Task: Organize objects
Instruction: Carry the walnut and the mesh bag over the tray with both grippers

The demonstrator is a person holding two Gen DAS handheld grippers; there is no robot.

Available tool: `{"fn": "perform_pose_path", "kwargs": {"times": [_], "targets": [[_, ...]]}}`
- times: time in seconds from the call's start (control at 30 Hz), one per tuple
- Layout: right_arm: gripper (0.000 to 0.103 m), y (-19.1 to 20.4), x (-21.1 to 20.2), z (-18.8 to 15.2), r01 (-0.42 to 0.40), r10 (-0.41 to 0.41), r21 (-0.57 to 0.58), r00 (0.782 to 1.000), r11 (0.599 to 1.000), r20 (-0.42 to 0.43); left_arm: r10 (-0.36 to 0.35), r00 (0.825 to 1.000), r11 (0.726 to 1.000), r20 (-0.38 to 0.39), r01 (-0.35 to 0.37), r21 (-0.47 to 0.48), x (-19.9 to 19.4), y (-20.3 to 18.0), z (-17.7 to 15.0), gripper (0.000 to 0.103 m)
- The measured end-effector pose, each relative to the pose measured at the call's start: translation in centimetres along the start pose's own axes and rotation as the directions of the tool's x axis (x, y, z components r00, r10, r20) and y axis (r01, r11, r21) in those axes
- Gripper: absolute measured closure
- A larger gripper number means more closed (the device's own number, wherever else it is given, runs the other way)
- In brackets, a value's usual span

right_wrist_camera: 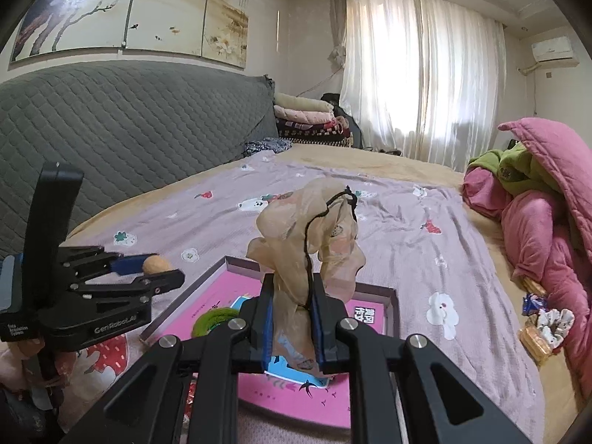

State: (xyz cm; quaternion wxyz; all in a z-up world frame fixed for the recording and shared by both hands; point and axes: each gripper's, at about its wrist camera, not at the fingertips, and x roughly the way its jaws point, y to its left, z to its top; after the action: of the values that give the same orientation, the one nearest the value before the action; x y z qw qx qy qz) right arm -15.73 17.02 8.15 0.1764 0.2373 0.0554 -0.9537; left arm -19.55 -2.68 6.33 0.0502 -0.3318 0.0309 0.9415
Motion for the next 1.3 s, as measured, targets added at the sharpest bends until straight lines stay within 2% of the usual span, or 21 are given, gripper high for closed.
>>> {"fn": "perform_pose_path", "kwargs": {"times": [0.4,0.97,1.3], "targets": [[0.086,-0.9,4.2,-3.9,0.000,0.002,0.015,0.990,1.000,-0.143,0.019,0.993,1.000,-0.115,-0.018,0.015,4.3,0.3,-3.5,0.068],[0.086,-0.5,6.0,-6.7,0.001,0.000,0.006,0.968,1.000,-0.249,0.027,0.982,0.999,-0.186,-0.021,0.037,6.3,-0.3,-6.2,0.068],[0.086,-0.7,7.0,-7.5,0.009,-0.003,0.021,0.957,1.000,-0.289,0.026,0.982,0.999,-0.187,-0.019,0.039,7.0,-0.5,-6.4,0.068]]}}
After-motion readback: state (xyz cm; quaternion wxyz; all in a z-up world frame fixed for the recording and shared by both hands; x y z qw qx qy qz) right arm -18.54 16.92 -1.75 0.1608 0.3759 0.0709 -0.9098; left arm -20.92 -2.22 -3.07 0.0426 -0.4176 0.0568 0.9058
